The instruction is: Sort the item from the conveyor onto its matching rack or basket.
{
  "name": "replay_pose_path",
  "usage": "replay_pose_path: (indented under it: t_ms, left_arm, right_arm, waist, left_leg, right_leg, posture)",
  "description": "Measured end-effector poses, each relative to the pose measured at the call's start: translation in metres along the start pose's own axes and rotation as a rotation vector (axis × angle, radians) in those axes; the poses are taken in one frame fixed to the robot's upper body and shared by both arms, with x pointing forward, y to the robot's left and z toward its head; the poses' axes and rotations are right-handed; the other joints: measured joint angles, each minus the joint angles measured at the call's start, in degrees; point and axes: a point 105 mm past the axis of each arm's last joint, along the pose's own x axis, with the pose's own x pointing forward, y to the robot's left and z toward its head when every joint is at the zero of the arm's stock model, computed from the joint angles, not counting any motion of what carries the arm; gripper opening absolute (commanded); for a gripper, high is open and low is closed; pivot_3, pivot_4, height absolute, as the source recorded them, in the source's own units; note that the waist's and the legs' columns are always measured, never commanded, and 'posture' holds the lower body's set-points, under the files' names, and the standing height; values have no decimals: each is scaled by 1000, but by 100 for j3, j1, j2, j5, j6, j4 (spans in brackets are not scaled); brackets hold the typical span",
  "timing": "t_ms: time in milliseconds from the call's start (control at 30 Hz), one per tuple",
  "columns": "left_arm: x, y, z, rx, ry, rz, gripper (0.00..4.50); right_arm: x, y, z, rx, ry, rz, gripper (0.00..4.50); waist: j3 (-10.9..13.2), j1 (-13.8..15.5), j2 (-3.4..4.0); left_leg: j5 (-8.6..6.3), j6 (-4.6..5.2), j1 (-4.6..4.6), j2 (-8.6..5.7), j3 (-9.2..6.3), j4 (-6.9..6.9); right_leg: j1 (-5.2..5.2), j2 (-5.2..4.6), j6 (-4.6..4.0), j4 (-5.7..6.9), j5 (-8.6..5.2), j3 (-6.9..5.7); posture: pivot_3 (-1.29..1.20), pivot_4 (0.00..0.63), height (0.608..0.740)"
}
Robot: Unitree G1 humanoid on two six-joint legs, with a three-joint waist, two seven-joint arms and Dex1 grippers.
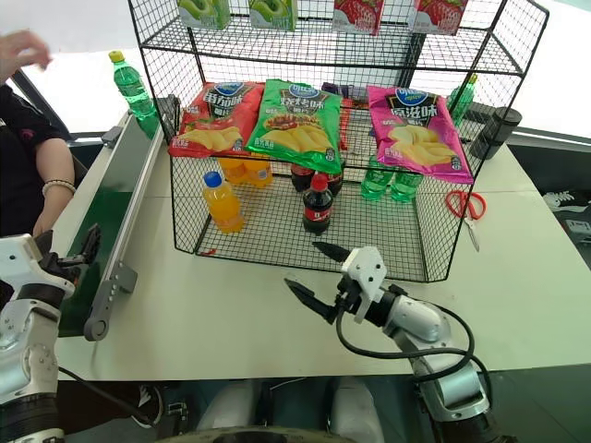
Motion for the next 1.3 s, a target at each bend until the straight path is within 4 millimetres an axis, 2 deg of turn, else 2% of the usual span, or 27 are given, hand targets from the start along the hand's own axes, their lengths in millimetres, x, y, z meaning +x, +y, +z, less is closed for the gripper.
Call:
replay_pose_path:
  t_ms: [400,833,1300]
  left_arm:
    - [1,6,-10,-16,-9,80,4500]
    - [-1,9,-16,-45,-13,86,4500]
    - [0,10,-17,-37,-35,94,4500]
  right_arm:
    - [8,22,-5,-52,3,190,4452]
    - [12,23,-14,-40,7,206,4452]
    - [13,23,-13,-50,0,214,4452]
  waist:
    - [-3,-2,-5]
    - [-4,-2,-7]
    - [-4,-2,-7]
  left_leg:
    - [0,0,-1,-1,1,1]
    - [0,0,0,0,0,0]
    - [0,0,0,0,0,0]
  right_leg:
    - [-1,2,1,0,0,-2]
    - [-1,1,1,0,0,-3]
    - [-1,0,1,0,0,-4]
  posture:
    - [0,150,724]
    - [0,150,724]
    - [0,150,724]
